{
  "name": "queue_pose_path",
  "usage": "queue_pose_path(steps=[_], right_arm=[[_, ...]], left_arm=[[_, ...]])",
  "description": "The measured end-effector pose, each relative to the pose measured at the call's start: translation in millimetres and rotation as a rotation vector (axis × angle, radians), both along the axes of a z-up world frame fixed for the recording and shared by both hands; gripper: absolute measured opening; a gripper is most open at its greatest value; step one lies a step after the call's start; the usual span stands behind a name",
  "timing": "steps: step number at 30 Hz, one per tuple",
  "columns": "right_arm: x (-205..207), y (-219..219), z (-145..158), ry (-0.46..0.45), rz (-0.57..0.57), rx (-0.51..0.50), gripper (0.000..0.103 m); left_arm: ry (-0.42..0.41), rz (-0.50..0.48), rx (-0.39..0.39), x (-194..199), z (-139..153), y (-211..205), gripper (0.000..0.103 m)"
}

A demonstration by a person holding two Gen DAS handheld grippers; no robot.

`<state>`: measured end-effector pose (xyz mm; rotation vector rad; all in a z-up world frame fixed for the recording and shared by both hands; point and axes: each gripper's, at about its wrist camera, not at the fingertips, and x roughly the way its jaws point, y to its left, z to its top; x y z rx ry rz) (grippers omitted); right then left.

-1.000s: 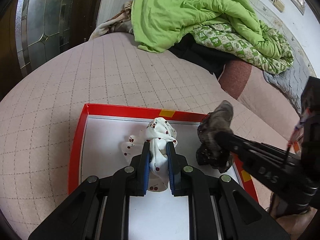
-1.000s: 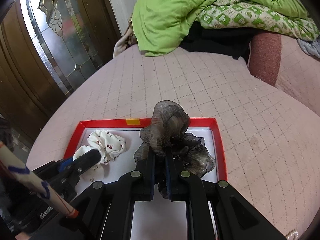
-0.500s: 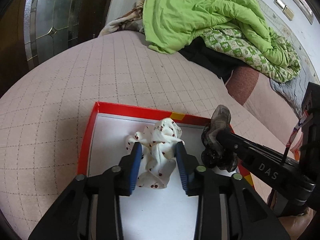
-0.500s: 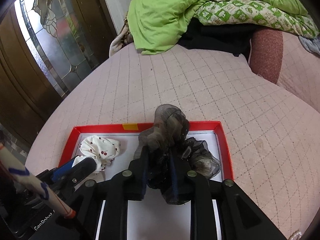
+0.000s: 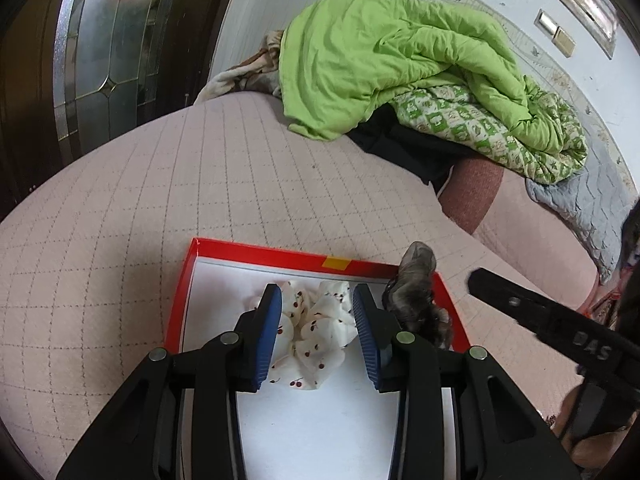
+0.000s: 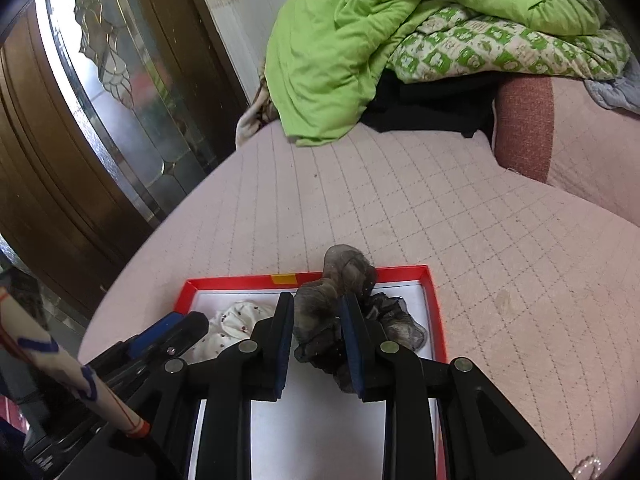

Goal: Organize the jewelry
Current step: 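Carry both scrunchies into the red box lid and open both grippers, then return both tools to the pile and grasp the red polka-dot scrunchie with left gripper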

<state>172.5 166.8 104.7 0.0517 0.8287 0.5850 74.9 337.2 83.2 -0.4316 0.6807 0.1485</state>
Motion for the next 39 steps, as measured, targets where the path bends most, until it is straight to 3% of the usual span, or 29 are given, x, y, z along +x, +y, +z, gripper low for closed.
queue_pose_path(steps=[10,23,29,33,39], right_arm=[[-42.5,-81.9,22.7,-0.011,-0.065,0.092,0.027],[-110.0,-204.5,11.0,0.018,-0.192,0.211,0.027],[-147.7,-260.6,1.0,0.001,-0.263,0.225,0.03],[-171.5,-298.8,-9.2,-0.02,-0.324,0.203,0.03],[-195.0,-358.4,-26.3,-0.048,-0.454,0.182,0.031]], left_arm=[[-0.038,-0.054,0.075,-3.7,14.5,-33.6,0.036],[-0.089,-0.224,0.196,-18.0,29.8,-112.9,0.036],[-0.092,-0.364,0.156,-36.9,31.8,-154.0,0.036],[-0.086,-0.453,0.169,-53.1,28.9,-183.9,0.043],[-0.012,-0.616,0.109,-83.5,4.3,-227.5,0.046]])
